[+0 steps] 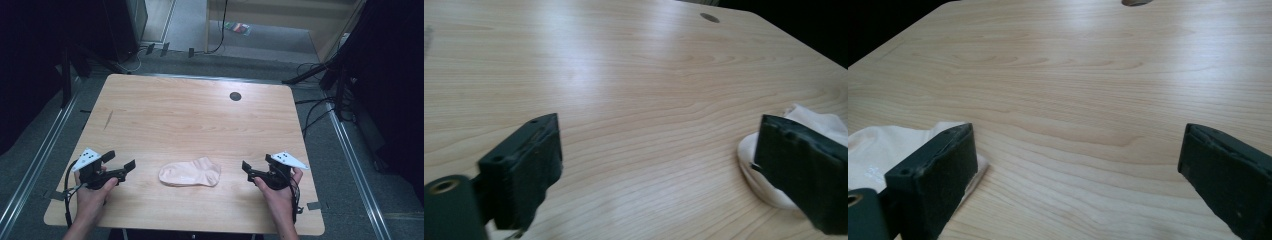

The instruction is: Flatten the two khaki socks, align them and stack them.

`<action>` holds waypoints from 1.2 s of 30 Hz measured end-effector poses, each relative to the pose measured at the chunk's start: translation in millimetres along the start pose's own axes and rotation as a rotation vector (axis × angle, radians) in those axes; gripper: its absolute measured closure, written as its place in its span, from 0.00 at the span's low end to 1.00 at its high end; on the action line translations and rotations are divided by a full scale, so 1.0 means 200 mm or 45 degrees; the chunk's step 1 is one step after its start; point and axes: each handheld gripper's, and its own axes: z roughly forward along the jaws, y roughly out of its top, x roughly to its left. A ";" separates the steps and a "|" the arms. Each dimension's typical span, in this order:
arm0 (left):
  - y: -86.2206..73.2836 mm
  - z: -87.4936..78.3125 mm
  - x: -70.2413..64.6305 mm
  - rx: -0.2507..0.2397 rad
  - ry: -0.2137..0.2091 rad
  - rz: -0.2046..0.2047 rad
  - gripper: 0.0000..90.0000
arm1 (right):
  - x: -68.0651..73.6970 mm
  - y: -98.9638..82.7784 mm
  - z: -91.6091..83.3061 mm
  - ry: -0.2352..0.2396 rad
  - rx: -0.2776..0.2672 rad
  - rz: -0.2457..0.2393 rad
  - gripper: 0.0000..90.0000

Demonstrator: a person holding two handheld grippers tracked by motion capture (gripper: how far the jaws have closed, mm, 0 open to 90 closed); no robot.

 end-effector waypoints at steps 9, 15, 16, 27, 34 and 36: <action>-0.02 -0.09 0.12 0.004 0.017 -0.005 0.01 | -0.12 -0.05 -0.07 -0.056 0.013 0.011 0.00; -0.05 -0.14 0.20 0.024 0.069 -0.017 0.01 | -0.20 -0.10 -0.13 -0.101 0.039 0.012 0.00; -0.05 -0.15 0.21 0.021 0.075 -0.024 0.01 | -0.20 -0.10 -0.13 -0.101 0.039 0.012 0.00; -0.09 -0.23 0.29 0.032 0.117 -0.018 0.00 | -0.34 -0.18 -0.22 -0.179 0.072 0.044 0.00; -0.11 -0.30 0.35 0.010 0.176 -0.015 0.00 | -0.43 -0.24 -0.32 -0.223 0.067 0.074 0.00; -0.11 -0.32 0.37 0.000 0.197 -0.005 0.00 | -0.45 -0.25 -0.34 -0.237 0.064 0.084 0.00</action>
